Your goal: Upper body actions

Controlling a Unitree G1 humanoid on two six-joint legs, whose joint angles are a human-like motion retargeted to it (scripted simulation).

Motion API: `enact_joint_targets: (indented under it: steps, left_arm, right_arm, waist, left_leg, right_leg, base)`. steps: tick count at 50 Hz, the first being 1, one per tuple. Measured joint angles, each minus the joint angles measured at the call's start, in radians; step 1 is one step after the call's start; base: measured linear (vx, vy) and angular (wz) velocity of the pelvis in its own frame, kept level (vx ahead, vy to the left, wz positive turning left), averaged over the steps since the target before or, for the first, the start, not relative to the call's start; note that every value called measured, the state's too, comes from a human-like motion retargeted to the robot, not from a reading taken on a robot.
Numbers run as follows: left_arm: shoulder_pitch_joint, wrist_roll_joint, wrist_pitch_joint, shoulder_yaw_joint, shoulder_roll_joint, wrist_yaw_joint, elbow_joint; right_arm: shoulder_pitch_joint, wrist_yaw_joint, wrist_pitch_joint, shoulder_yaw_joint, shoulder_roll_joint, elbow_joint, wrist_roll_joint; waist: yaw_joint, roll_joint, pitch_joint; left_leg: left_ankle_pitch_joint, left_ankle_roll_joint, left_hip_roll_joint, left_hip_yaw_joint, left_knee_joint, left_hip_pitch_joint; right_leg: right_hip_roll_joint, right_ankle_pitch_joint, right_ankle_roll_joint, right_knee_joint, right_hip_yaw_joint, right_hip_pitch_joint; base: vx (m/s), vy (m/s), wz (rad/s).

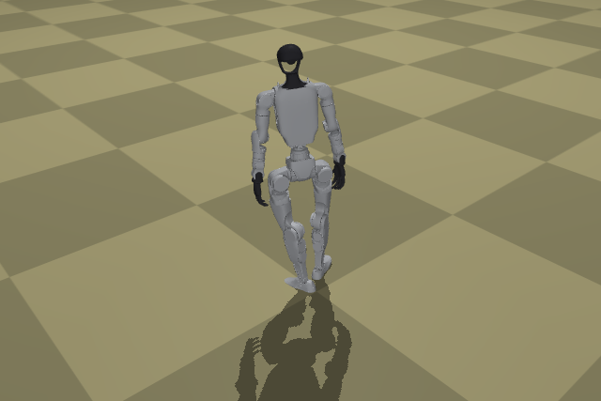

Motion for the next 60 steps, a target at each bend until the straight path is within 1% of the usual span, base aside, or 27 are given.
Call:
enact_joint_targets:
  steps: [3,5,8,11,13,15,18,21,23,24,26,28,30,32,33,37,38,40,42,43,44,45,50,51,55,57,60]
  left_arm:
    - [0.025,-0.011,0.006,0.027,0.010,0.011,0.007]
    - [0.034,-0.013,0.015,0.040,0.014,0.011,0.015]
    - [0.041,-0.001,0.028,0.048,0.009,0.013,0.014]
    - [0.041,0.000,0.028,0.042,-0.009,0.019,0.002]
    - [0.036,-0.006,0.025,0.040,-0.029,0.017,-0.012]
    - [0.034,-0.018,0.021,0.036,-0.047,0.006,-0.029]
    - [0.012,-0.039,0.009,0.037,-0.087,-0.016,-0.067]
    - [-0.002,-0.090,-0.018,0.021,-0.121,-0.019,-0.109]
    - [-0.007,-0.102,-0.032,0.013,-0.132,-0.043,-0.134]
    - [-0.009,-0.097,-0.035,0.006,-0.135,-0.054,-0.149]
    - [-0.015,-0.081,-0.036,-0.014,-0.137,-0.062,-0.172]
    - [-0.030,-0.069,-0.041,-0.044,-0.133,-0.050,-0.179]
    - [-0.044,-0.056,-0.042,-0.063,-0.133,-0.041,-0.176]
    - [-0.050,-0.036,-0.043,-0.075,-0.143,-0.040,-0.176]
    - [-0.050,-0.030,-0.045,-0.081,-0.148,-0.041,-0.177]
    - [-0.045,-0.017,-0.052,-0.099,-0.167,-0.043,-0.180]
    - [-0.043,-0.013,-0.054,-0.102,-0.172,-0.043,-0.180]
    - [-0.034,-0.010,-0.057,-0.105,-0.181,-0.042,-0.177]
    - [-0.017,-0.009,-0.060,-0.106,-0.194,-0.040,-0.168]
    - [-0.005,-0.007,-0.061,-0.106,-0.198,-0.040,-0.161]
    - [0.005,-0.004,-0.060,-0.100,-0.201,-0.044,-0.152]
    - [0.014,-0.001,-0.058,-0.090,-0.202,-0.048,-0.141]
    - [0.022,0.006,-0.041,-0.048,-0.182,-0.036,-0.102]
    - [0.031,0.005,-0.038,-0.044,-0.173,-0.037,-0.099]
    - [0.042,0.008,-0.017,-0.022,-0.144,-0.029,-0.087]
    - [0.031,-0.006,-0.006,-0.014,-0.131,-0.017,-0.083]
    - [0.014,-0.031,-0.003,0.005,-0.127,-0.018,-0.092]
  right_arm:
    - [-0.011,-0.034,0.004,-0.004,-0.021,0.029,-0.015]
    - [-0.021,-0.049,0.010,-0.020,-0.032,0.055,0.001]
    - [-0.028,-0.060,0.019,-0.066,-0.047,0.107,0.062]
    - [-0.024,-0.071,0.031,-0.111,-0.064,0.162,0.133]
    - [-0.019,-0.082,0.040,-0.139,-0.074,0.201,0.178]
    - [-0.012,-0.092,0.047,-0.155,-0.080,0.234,0.203]
    - [0.016,-0.088,0.091,-0.179,-0.078,0.235,0.223]
    - [0.028,-0.082,0.105,-0.167,-0.065,0.235,0.216]
    - [0.025,-0.075,0.102,-0.150,-0.054,0.235,0.196]
    - [0.020,-0.070,0.097,-0.143,-0.048,0.235,0.178]
    - [0.011,-0.056,0.087,-0.134,-0.037,0.228,0.140]
    - [0.004,-0.037,0.082,-0.118,-0.026,0.199,0.104]
    - [-0.005,-0.028,0.078,-0.101,-0.020,0.170,0.078]
    - [-0.019,-0.029,0.071,-0.083,-0.015,0.141,0.051]
    - [-0.025,-0.030,0.068,-0.076,-0.014,0.130,0.043]
    - [-0.046,-0.020,0.057,-0.062,-0.008,0.087,0.042]
    - [-0.052,-0.014,0.057,-0.062,-0.008,0.077,0.048]
    - [-0.058,-0.005,0.056,-0.065,-0.006,0.063,0.057]
    - [-0.059,0.001,0.054,-0.064,-0.011,0.059,0.067]
    - [-0.057,0.004,0.055,-0.062,-0.015,0.060,0.071]
    - [-0.057,0.006,0.056,-0.056,-0.017,0.064,0.073]
    - [-0.058,0.006,0.057,-0.049,-0.019,0.069,0.073]
    - [-0.088,-0.033,0.062,-0.032,-0.006,0.113,0.135]
    - [-0.086,-0.028,0.058,-0.030,-0.007,0.124,0.144]
    - [-0.065,-0.012,0.061,-0.045,-0.007,0.144,0.133]
    - [-0.052,-0.021,0.057,-0.061,-0.010,0.159,0.146]
    - [-0.038,-0.025,0.059,-0.080,-0.019,0.188,0.175]
  waist:
    - [-0.008,0.013,-0.015]
    - [-0.023,0.026,-0.021]
    - [-0.038,0.042,-0.033]
    - [-0.037,0.055,-0.056]
    - [-0.046,0.056,-0.076]
    - [-0.057,0.058,-0.091]
    - [-0.043,0.062,-0.103]
    - [-0.055,0.031,-0.095]
    - [-0.061,-0.006,-0.093]
    - [-0.056,-0.035,-0.092]
    - [-0.048,-0.085,-0.088]
    - [-0.045,-0.104,-0.074]
    - [-0.034,-0.097,-0.065]
    - [-0.006,-0.076,-0.056]
    - [0.003,-0.069,-0.053]
    - [0.045,-0.033,-0.034]
    - [0.061,-0.013,-0.024]
    - [0.083,0.039,-0.010]
    - [0.077,0.061,-0.007]
    - [0.058,0.067,-0.014]
    - [0.043,0.077,-0.021]
    - [0.030,0.089,-0.030]
    - [0.014,0.088,-0.013]
    - [0.019,0.088,-0.021]
    - [0.031,0.084,-0.046]
    - [0.014,0.086,-0.042]
    - [0.014,0.090,-0.040]
  left_leg:
    - [-0.027,-0.025,0.023,0.158,-0.006,0.019]
    - [-0.042,-0.042,0.038,0.222,-0.003,0.028]
    - [-0.062,-0.067,0.051,0.283,0.006,0.038]
    - [-0.075,-0.095,0.053,0.341,0.013,0.049]
    - [-0.081,-0.116,0.044,0.381,0.018,0.057]
    - [-0.080,-0.137,0.043,0.411,0.026,0.068]
    - [-0.049,-0.165,0.068,0.477,0.061,0.092]
    - [0.034,-0.152,0.086,0.492,0.139,0.123]
    - [0.099,-0.114,0.097,0.507,0.217,0.134]
    - [0.133,-0.076,0.109,0.503,0.284,0.131]
    - [0.178,0.013,0.144,0.460,0.432,0.109]
    - [0.187,0.068,0.195,0.350,0.588,0.056]
    - [0.164,0.030,0.227,0.251,0.674,0.002]
    - [0.126,-0.078,0.167,0.036,0.677,-0.101]
    - [0.105,-0.103,0.136,-0.015,0.643,-0.121]
    - [-0.008,-0.143,0.092,-0.004,0.393,-0.114]
    - [-0.021,-0.171,0.075,-0.040,0.324,-0.115]
    - [-0.021,-0.253,0.038,-0.190,0.205,-0.131]
    - [0.090,-0.172,-0.008,-0.324,0.135,-0.142]
    - [0.070,-0.154,-0.034,-0.411,0.135,-0.141]
    - [0.068,-0.156,-0.015,-0.371,0.135,-0.139]
    - [0.074,-0.169,0.026,-0.267,0.135,-0.135]
    - [0.046,-0.169,0.011,-0.270,0.137,-0.109]
    - [0.044,-0.172,0.012,-0.267,0.137,-0.110]
    - [0.043,-0.179,0.012,-0.291,0.146,-0.128]
    - [0.055,-0.180,0.008,-0.356,0.153,-0.137]
    - [0.072,-0.185,0.006,-0.433,0.160,-0.149]
  right_leg:
    - [-0.015,0.006,0.007,0.002,-0.220,0.035]
    - [-0.022,0.040,0.001,0.007,-0.336,0.066]
    - [-0.020,0.094,-0.002,0.013,-0.427,0.105]
    - [-0.013,0.111,0.013,0.013,-0.406,0.118]
    - [-0.005,0.087,0.056,-0.008,-0.355,0.119]
    - [0.013,0.093,0.044,-0.046,-0.315,0.106]
    - [0.019,0.081,0.040,-0.045,-0.230,0.080]
    - [-0.008,0.085,0.034,-0.049,-0.162,0.078]
    - [-0.046,0.093,0.032,-0.051,-0.108,0.073]
    - [-0.073,0.099,0.031,-0.052,-0.070,0.069]
    - [-0.121,0.111,0.032,-0.053,-0.005,0.065]
    - [-0.135,0.123,0.031,-0.062,0.041,0.069]
    - [-0.116,0.131,0.024,-0.073,0.083,0.067]
    - [-0.078,0.138,0.015,-0.082,0.148,0.057]
    - [-0.070,0.139,0.014,-0.081,0.172,0.053]
    - [-0.025,0.134,0.012,-0.073,0.247,0.047]
    - [0.002,0.132,0.009,-0.074,0.263,0.054]
    - [0.066,0.127,0.004,-0.079,0.291,0.074]
    - [0.085,0.119,0.006,-0.081,0.317,0.095]
    - [0.082,0.113,0.011,-0.077,0.320,0.099]
    - [0.086,0.107,0.014,-0.071,0.325,0.100]
    - [0.092,0.101,0.017,-0.064,0.330,0.098]
    - [0.092,0.059,0.021,-0.014,0.361,0.095]
    - [0.094,0.047,0.020,0.002,0.366,0.091]
    - [0.107,0.017,0.004,0.040,0.372,0.089]
    - [0.114,0.022,-0.016,0.060,0.381,0.091]
    - [0.137,0.035,-0.042,0.090,0.489,0.078]
  base:
    - [-0.25,-0.08,-2.79]
    - [-0.31,-0.14,-2.34]
    - [-0.24,-0.14,-2.03]
    - [-0.16,-0.17,-1.80]
    - [-0.14,-0.21,-1.52]
    - [-0.07,-0.21,-1.15]
    - [-0.05,-0.22,-1.35]
    - [-0.04,-0.33,-0.98]
    - [-0.03,-0.29,-1.11]
    - [-0.01,-0.27,-1.41]
    - [0.01,-0.28,-1.23]
    - [0.01,-0.23,-1.01]
    - [0.00,-0.16,-1.24]
    - [-0.02,-0.10,-1.62]
    - [0.00,-0.08,-1.49]
    - [0.06,-0.03,-1.32]
    - [0.13,0.01,-1.32]
    - [0.18,0.03,-1.15]
    - [0.25,0.08,-0.47]
    - [0.32,0.11,-0.06]
    - [0.33,0.12,-0.08]
    - [0.23,0.08,-0.32]
    - [0.11,0.04,-0.32]
    - [0.24,0.02,-0.29]
    - [0.18,-0.01,0.32]
    - [0.10,-0.04,1.30]
    - [0.08,-0.06,1.32]
